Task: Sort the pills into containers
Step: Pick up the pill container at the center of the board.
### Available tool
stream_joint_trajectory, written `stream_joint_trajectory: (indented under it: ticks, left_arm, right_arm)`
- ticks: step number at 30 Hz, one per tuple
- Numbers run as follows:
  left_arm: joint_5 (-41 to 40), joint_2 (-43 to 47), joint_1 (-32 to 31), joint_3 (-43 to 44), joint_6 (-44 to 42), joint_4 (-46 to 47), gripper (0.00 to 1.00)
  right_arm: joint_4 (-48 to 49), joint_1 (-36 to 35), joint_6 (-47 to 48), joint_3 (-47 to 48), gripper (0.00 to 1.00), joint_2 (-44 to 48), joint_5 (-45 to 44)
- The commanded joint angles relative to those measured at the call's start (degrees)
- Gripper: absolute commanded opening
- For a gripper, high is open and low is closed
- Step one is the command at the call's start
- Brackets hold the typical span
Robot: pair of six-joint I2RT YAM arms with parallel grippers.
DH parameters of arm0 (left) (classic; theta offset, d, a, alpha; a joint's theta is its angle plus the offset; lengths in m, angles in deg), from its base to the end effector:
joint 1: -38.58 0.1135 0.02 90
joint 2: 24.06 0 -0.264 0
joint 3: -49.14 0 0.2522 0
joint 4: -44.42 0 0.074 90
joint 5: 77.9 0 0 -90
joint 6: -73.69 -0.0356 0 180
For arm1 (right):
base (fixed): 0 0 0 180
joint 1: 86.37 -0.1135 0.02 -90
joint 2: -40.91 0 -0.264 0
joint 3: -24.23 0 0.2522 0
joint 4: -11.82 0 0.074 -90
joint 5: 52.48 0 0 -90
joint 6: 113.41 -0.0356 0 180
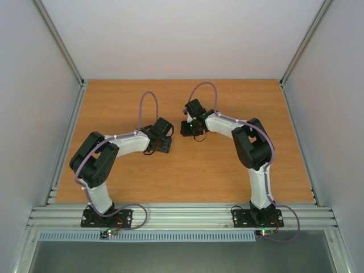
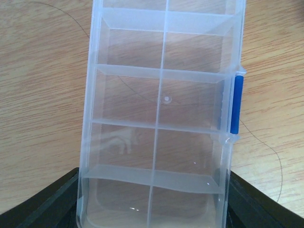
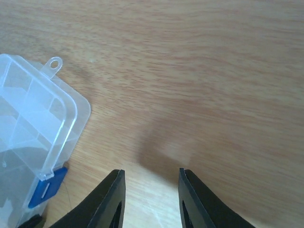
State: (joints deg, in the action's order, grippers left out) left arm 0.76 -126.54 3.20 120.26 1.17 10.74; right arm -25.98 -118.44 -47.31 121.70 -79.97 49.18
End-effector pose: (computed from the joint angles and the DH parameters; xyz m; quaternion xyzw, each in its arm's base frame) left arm 0.2799 -0.1902 0.1413 0.1301 0.9631 -0.0093 0.2355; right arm 0.3685 0.2394 0.1445 -0.0938 0.9593 0.2029 0.1722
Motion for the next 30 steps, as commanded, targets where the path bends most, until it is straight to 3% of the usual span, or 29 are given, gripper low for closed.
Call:
stream_joint_trajectory:
  ticks: [1, 6, 15, 30]
  left_arm:
    - [0.7, 1.6, -0.2, 1.7, -0.3, 0.5, 0.55]
    - [2.9, 3.2, -0.2, 2.0, -0.1, 0.2, 0.55]
    - [8.9, 7.9, -0.2, 1.4, 0.1, -0.6, 0.54]
    - [20.6, 18.8, 0.6, -3.2, 1.8, 0.9, 0.5]
  right_arm:
    - [3.1, 0.9, -1.4, -2.7, 0.37, 5.5, 4.8]
    - [8.5, 0.8, -3.5, -8.1, 0.5, 10.5, 10.4]
    - [15.3, 0.8, -11.8, -16.9, 0.58, 21.2, 18.1]
    - [21.9, 0.7, -20.3, -25.2, 0.57, 31.9, 23.0]
